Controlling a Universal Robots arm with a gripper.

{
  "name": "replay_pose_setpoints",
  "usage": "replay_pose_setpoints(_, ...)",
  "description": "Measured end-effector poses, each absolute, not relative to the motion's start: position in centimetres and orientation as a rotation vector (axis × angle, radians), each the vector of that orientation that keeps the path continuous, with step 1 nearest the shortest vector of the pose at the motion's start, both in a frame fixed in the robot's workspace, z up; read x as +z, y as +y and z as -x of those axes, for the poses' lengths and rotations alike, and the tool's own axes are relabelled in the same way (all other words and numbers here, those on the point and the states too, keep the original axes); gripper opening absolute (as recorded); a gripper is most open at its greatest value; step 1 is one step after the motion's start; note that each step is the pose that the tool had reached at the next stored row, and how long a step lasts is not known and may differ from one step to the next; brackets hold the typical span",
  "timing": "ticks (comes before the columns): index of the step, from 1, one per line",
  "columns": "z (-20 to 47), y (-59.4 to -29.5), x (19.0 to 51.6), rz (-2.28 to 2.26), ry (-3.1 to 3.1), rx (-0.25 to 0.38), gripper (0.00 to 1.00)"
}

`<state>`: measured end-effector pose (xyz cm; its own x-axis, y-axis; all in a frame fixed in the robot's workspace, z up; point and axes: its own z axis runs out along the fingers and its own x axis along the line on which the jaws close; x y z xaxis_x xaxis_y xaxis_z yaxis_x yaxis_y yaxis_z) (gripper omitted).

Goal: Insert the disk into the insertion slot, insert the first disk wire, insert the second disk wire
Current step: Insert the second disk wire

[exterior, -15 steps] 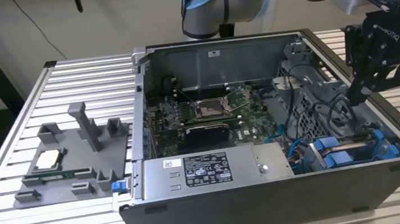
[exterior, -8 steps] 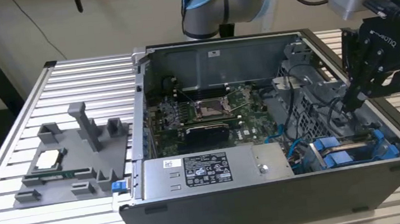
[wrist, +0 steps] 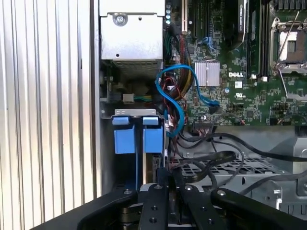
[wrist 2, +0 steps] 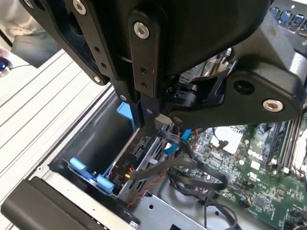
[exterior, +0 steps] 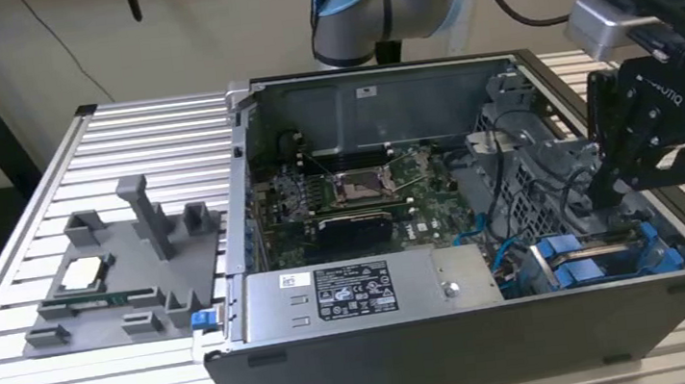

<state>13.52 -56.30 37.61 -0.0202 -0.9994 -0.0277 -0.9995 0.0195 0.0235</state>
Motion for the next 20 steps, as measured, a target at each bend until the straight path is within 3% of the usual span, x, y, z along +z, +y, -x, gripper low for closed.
replay_pose_setpoints(20,-14.7,-57.0,35.8,2.204,2.248,0.122,0.16)
